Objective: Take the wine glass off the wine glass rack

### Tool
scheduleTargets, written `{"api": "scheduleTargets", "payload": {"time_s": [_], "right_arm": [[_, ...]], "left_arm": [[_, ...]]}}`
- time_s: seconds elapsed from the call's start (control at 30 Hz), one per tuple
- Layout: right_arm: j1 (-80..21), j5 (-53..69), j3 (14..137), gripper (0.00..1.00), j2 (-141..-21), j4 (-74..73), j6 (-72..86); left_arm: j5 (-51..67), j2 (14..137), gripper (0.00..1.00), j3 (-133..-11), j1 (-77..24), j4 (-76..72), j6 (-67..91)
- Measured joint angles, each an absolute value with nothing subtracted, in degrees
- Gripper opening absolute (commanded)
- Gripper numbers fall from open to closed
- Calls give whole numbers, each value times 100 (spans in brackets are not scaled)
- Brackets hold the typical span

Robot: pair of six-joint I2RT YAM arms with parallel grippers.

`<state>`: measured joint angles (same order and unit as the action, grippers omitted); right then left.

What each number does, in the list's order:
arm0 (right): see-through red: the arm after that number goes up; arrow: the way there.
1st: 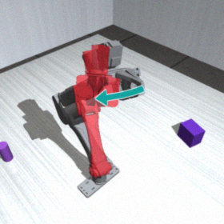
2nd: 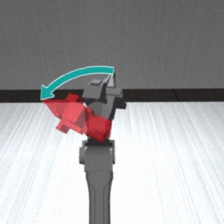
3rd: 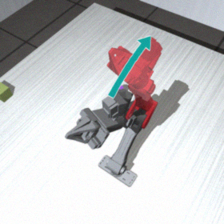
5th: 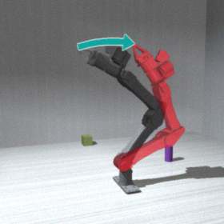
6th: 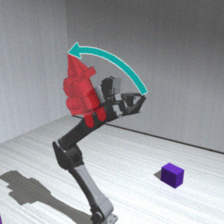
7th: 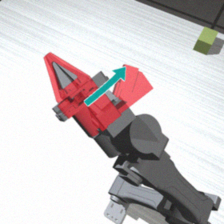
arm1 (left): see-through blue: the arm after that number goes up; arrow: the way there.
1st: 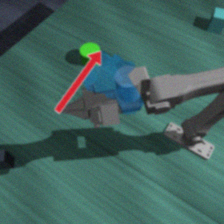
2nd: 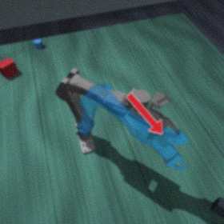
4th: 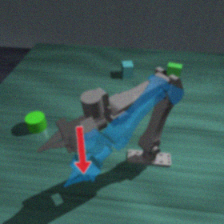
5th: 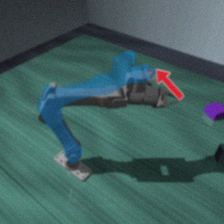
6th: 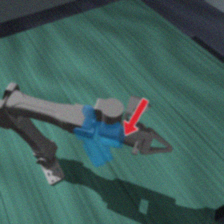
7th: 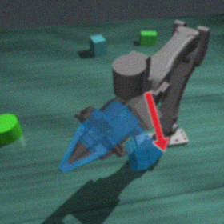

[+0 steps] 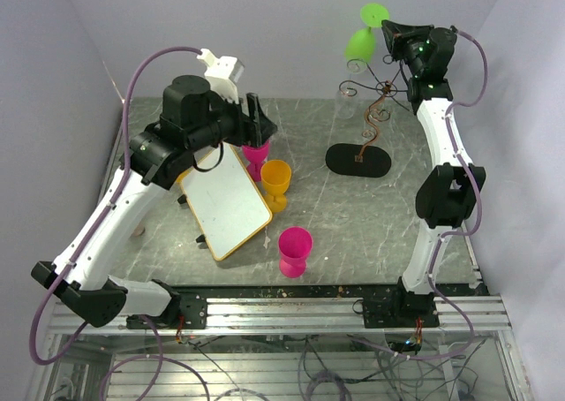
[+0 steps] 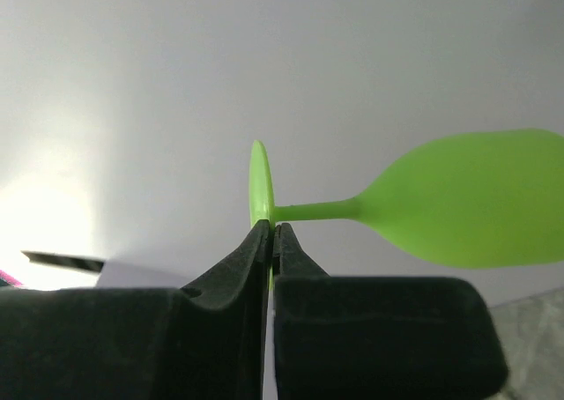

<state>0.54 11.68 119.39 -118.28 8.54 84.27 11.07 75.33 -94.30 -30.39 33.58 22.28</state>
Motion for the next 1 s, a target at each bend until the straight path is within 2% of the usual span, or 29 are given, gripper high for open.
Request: {"api": "scheduleTargets", "payload": {"time_s": [0.13, 0.3, 0.47, 0.6, 0.8, 1.0], "right_arm": [[-137, 1382, 11939, 0, -11677, 1431, 8630], [-593, 1614, 10735, 0, -10619, 2217, 9251], [-1227, 1905, 9741, 0, -9778, 3308, 10119], [-1651, 2086, 9347, 0, -9583, 3826, 10637], [-1988, 2169, 8871, 0, -9561, 4132, 11144], [-2123, 2167, 8794, 0, -9564, 4407, 11397]], "left_arm": [[2167, 7679, 77, -9205, -2108, 2410, 2943], [3406, 8123, 73, -8700, -1201, -517, 4954], [3824, 8936, 72, -8558, -784, -3063, 6912], [3972, 9308, 73, -8547, -720, -4040, 7826], [4060, 9177, 71, -8296, -722, -4751, 8272], [4147, 8833, 72, -7776, -714, -4825, 8329]]}}
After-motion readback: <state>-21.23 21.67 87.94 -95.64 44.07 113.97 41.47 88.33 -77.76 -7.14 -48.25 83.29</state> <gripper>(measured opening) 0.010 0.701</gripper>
